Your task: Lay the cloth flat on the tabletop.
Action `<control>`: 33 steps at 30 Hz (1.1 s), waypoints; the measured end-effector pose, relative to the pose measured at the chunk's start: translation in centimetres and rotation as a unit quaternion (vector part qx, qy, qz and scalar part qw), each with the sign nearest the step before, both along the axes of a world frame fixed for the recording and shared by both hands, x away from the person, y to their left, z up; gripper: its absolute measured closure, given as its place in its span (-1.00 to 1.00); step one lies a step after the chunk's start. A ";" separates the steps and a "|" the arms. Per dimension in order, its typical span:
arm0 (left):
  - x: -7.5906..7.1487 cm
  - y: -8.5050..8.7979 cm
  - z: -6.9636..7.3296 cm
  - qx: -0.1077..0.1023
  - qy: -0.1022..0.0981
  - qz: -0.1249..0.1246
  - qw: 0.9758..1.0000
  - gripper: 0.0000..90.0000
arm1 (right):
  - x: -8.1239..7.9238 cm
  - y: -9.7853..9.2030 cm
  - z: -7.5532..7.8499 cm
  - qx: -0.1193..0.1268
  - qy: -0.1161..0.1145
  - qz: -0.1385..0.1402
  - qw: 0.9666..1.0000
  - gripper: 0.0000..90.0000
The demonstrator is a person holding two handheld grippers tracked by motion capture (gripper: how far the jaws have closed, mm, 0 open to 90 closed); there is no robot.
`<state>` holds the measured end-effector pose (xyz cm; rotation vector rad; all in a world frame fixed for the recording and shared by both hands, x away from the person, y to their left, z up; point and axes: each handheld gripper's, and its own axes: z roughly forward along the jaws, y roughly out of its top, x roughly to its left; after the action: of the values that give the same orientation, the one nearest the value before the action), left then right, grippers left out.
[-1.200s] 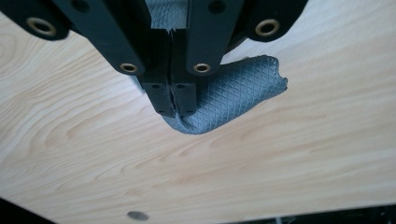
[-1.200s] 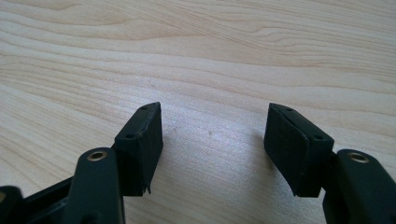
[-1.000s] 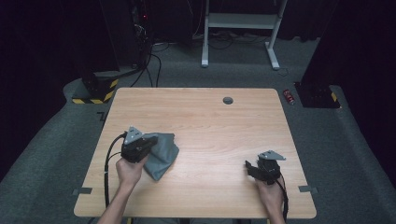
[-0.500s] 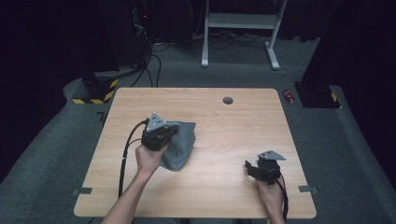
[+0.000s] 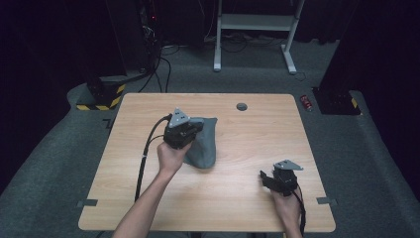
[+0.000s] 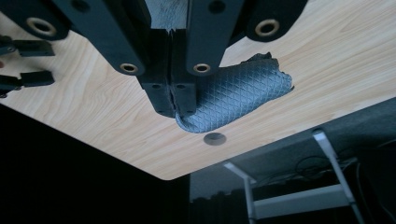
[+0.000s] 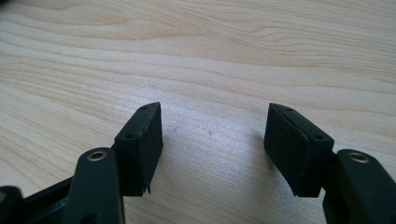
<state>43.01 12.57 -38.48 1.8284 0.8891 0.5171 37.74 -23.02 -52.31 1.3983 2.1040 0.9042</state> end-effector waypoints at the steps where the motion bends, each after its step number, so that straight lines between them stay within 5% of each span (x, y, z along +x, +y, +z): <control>1: 0.0 -0.1 -0.1 -0.001 0.002 -0.002 1.000 0.98 | 0.0 0.0 0.0 0.000 0.000 0.000 1.000 -0.18; 9: -1.3 -1.0 -2.0 -0.013 0.010 -0.021 1.000 0.97 | 0.0 0.0 0.0 0.000 0.000 0.000 1.000 -0.18; 22: -4.7 -0.5 -7.7 0.030 0.051 -0.033 0.998 0.95 | 0.0 0.0 0.0 0.000 0.000 0.000 1.000 -0.18; 29: -6.5 -0.3 -10.9 0.073 0.089 -0.046 0.992 0.85 | 0.0 0.0 0.0 0.000 0.000 0.000 1.000 -0.18; 33: -7.5 0.3 -11.8 0.071 0.114 -0.050 0.990 0.62 | 0.0 0.0 0.0 0.000 0.000 0.000 1.000 -0.18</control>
<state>35.47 12.86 -50.31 2.0805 0.9263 0.3200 37.74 -23.01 -52.31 1.3989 2.1033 0.9041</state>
